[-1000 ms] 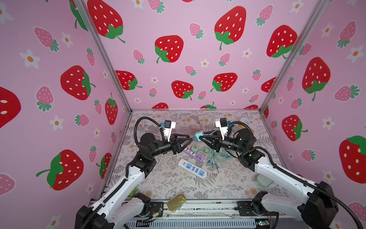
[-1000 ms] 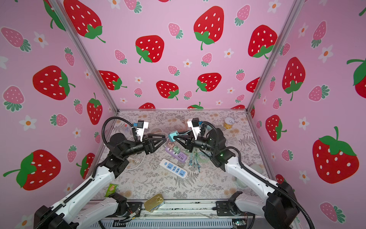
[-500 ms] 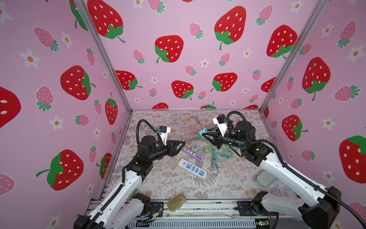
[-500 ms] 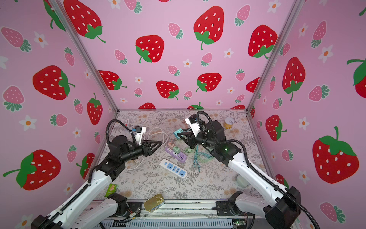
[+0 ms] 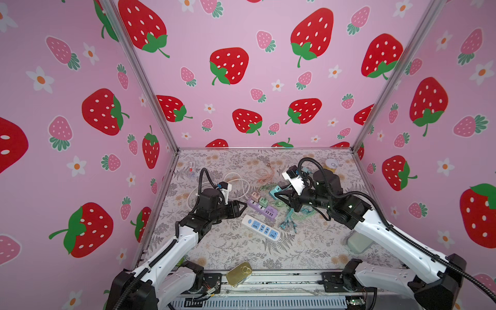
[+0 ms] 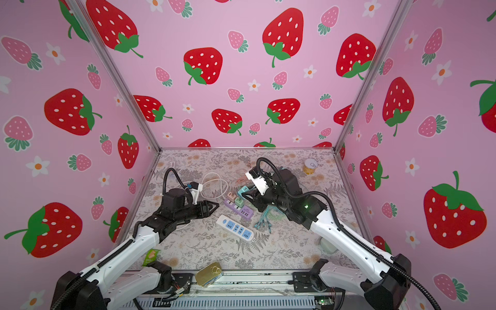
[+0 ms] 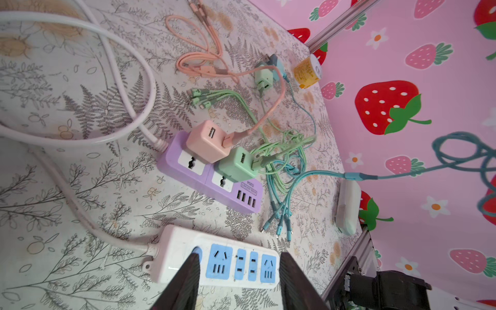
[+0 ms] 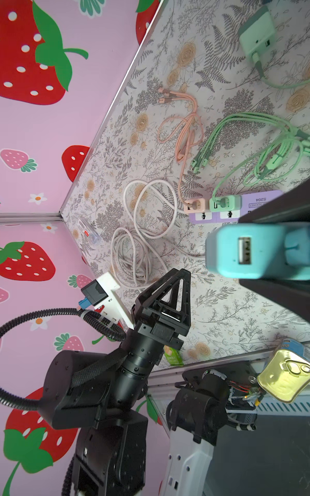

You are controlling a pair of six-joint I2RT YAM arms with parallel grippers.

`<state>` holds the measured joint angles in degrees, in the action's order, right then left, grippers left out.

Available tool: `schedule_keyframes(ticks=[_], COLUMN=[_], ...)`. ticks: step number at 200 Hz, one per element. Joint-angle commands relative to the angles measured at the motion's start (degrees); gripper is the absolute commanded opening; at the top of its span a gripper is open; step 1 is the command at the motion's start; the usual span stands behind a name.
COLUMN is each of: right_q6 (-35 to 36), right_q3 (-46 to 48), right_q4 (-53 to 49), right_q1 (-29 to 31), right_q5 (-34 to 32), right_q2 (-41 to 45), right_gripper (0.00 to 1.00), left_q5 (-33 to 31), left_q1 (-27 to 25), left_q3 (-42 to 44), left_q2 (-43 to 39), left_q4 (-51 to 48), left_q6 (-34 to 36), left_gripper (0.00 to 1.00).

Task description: Insert the plug

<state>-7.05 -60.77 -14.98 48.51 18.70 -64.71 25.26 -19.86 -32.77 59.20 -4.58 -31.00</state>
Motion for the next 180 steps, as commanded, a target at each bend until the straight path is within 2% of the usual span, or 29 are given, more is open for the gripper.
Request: schedule_keyframes(ticks=[1, 47, 101, 180], right_q6=[3.00, 3.40, 2.89, 3.13], right_q3=[1.18, 3.60, 5.31, 5.56], right_q4=[-0.12, 2.45, 4.76, 6.32], right_q1=[1.32, 3.58, 6.19, 9.75], right_q5=[-0.03, 0.85, 0.57, -1.78], right_q2=[-0.82, -4.96, -9.57, -18.39], right_gripper=[0.11, 0.11, 0.11, 0.11], left_q5=[-3.19, -3.90, 0.34, 1.73], left_q1=[0.17, 0.17, 0.15, -0.55], left_q3=[1.28, 2.27, 2.83, 2.71], left_q2=[1.06, 4.27, 9.85, 15.61], left_q4=[-1.68, -1.24, 1.54, 2.71], left_q6=[0.60, 1.18, 2.74, 3.31], left_gripper=[0.49, 0.44, 0.39, 0.34])
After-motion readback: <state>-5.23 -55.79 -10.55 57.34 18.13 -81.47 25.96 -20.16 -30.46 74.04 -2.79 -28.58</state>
